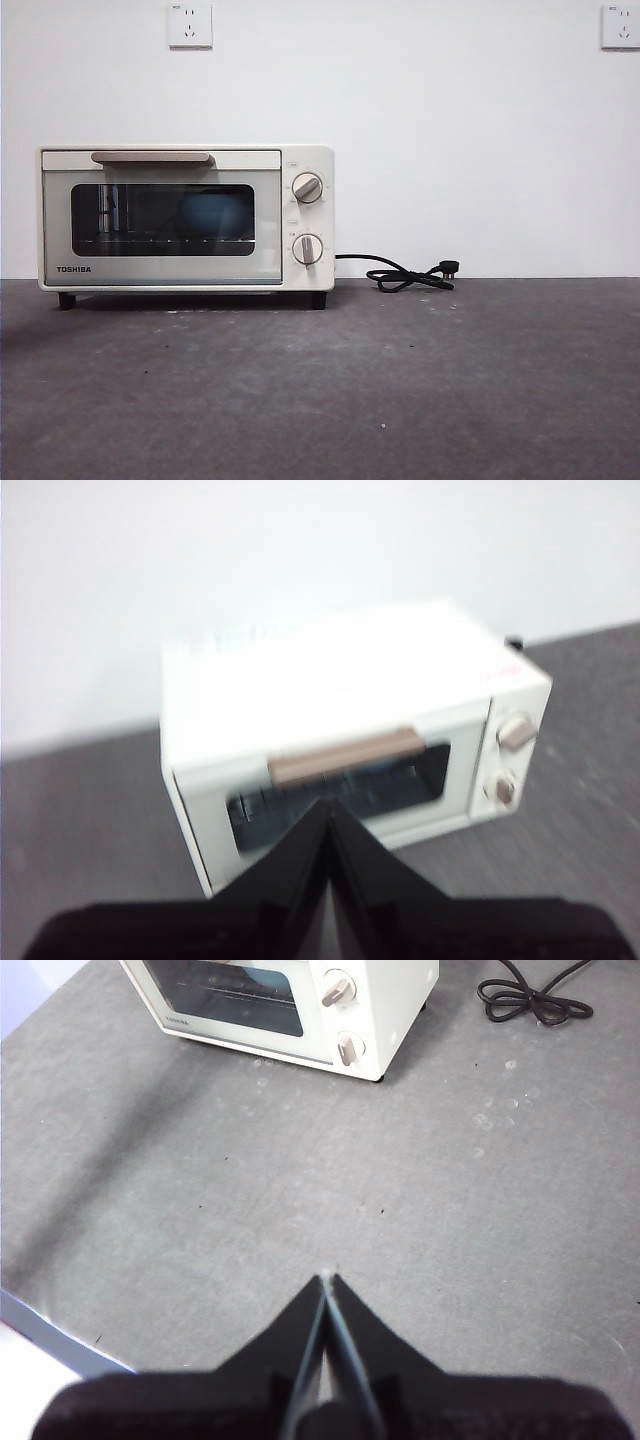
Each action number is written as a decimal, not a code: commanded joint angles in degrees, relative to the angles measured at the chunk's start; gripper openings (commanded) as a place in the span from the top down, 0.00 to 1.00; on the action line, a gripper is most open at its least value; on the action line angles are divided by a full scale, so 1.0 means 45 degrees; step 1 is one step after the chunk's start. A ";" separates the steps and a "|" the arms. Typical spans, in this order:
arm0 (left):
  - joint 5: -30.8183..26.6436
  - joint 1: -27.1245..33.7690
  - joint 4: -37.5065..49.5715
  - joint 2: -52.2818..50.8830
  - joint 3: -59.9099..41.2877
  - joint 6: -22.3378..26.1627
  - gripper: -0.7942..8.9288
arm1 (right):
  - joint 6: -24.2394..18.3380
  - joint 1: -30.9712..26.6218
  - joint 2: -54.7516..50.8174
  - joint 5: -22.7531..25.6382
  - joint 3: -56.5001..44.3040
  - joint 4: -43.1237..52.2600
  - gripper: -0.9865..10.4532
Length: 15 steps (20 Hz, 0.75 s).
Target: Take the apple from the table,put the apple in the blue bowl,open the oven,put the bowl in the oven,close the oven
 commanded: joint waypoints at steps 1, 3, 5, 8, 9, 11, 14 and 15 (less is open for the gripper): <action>-0.0015 -0.0024 0.1515 -0.1224 -0.2220 0.0962 0.92 | 0.0068 0.0015 0.0092 0.0015 -0.0107 0.0068 0.91; -0.0019 -0.0024 0.2414 -0.2482 -0.4381 0.0976 0.92 | 0.0068 0.0015 0.0112 0.0010 -0.0107 0.0073 0.91; -0.0019 -0.0024 0.3487 -0.3725 -0.6577 0.0971 0.92 | 0.0068 0.0015 0.0253 0.0010 -0.0107 0.0073 0.91; -0.0131 -0.0024 0.4809 -0.5707 -0.9364 0.0345 0.92 | 0.0068 0.0015 0.0427 0.0272 -0.0107 0.0083 0.91; -0.0461 -0.0029 0.4954 -0.6368 -1.0069 0.0117 0.92 | 0.0068 0.0015 0.0481 0.0379 -0.0107 0.0078 0.91; -0.1141 -0.0155 0.4979 -0.7563 -1.1166 -0.0262 0.92 | 0.0068 0.0015 0.0656 0.0442 -0.0107 0.0078 0.91; -0.2234 -0.0549 0.4959 -0.9015 -1.2133 -0.0612 0.92 | 0.0068 0.0015 0.0869 0.0442 -0.0107 0.0078 0.91; -0.2628 -0.0704 0.4930 -0.9394 -1.2381 -0.0714 0.92 | 0.0073 0.0015 0.0957 0.0442 -0.0102 0.0083 0.91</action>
